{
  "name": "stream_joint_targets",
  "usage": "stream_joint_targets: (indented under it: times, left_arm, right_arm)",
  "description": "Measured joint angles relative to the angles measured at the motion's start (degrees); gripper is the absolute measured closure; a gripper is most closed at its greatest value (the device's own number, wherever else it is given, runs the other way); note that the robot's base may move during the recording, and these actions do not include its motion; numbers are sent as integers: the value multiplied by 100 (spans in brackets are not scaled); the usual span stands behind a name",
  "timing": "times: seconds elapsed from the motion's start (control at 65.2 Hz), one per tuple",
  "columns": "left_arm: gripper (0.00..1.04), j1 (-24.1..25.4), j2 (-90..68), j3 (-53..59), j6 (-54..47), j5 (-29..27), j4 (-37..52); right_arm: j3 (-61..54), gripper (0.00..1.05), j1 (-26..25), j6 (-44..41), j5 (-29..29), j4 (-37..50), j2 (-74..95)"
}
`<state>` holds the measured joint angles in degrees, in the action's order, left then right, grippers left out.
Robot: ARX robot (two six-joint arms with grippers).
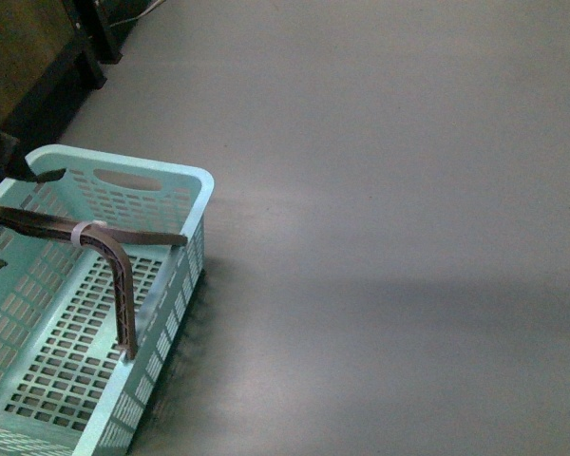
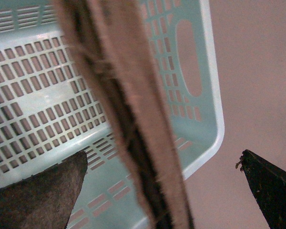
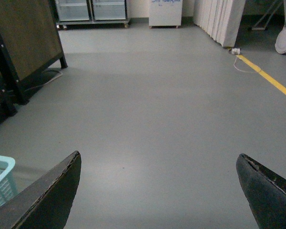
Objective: Pick lemon and mango into basket
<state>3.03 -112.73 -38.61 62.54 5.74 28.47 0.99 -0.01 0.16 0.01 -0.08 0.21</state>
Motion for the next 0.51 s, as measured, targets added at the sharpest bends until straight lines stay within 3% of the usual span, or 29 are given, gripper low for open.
stream_joint_targets:
  times: [0.138, 0.169, 0.322, 0.506]
  left_arm:
    - [7, -74, -308, -352, 22, -107, -9]
    - [11, -74, -378, -398, 24, -151, -20]
    - [48, -72, -699, -501, 131, -376, -57]
    - [79, -72, -686, -468, 446, -463, -72]
  right_arm:
    - [0, 9, 0, 0, 0, 0, 0]
    - [0, 9, 0, 0, -2, 0, 0]
    - [0, 9, 0, 0, -2, 0, 0]
    - [0, 9, 0, 0, -2, 0, 0]
